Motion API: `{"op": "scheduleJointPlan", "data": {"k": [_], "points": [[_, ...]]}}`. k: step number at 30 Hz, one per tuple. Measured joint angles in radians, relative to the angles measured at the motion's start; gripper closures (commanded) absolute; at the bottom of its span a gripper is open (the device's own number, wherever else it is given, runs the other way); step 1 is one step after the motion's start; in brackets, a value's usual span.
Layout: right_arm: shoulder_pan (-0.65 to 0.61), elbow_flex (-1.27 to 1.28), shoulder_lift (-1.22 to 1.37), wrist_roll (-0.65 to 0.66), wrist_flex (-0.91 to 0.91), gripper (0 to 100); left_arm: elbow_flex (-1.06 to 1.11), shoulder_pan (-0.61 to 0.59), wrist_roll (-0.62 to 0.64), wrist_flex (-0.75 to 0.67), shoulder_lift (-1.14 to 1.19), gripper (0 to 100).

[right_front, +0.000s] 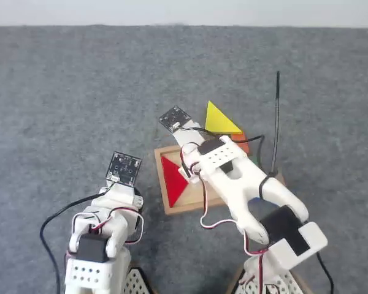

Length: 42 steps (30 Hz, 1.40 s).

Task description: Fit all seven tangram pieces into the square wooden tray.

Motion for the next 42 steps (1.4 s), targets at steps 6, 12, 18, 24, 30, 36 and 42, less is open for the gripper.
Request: {"op": "scheduleJointPlan", "data": {"k": [6, 12, 18, 24, 30, 36, 42], "points": [[0.092, 0.003, -0.117, 0.000, 0.069, 93.7, 0.000, 0.000, 0.000, 0.000, 0.000, 98], [0.201, -0.207, -0.189, 0.005, 0.281, 78.6, 0.000, 0.002, 0.000, 0.000, 0.000, 98], [0.212, -0.519, 0.008, 0.123, 0.434, 63.4, 0.000, -0.002, 0.000, 0.000, 0.000, 98], [0.213, -0.783, 0.296, 0.160, 0.457, 62.3, 0.000, -0.002, 0.000, 0.000, 0.000, 98], [0.216, -1.017, 0.509, 0.250, 0.508, 62.3, 0.000, 0.000, 0.000, 0.000, 0.000, 98], [0.166, -1.183, 0.637, 0.331, 0.597, 62.3, 0.000, 0.000, 0.000, 0.000, 0.000, 98], [0.163, -1.295, 0.763, 0.350, 0.612, 62.4, 0.000, -0.002, 0.000, 0.000, 0.000, 98]]}}
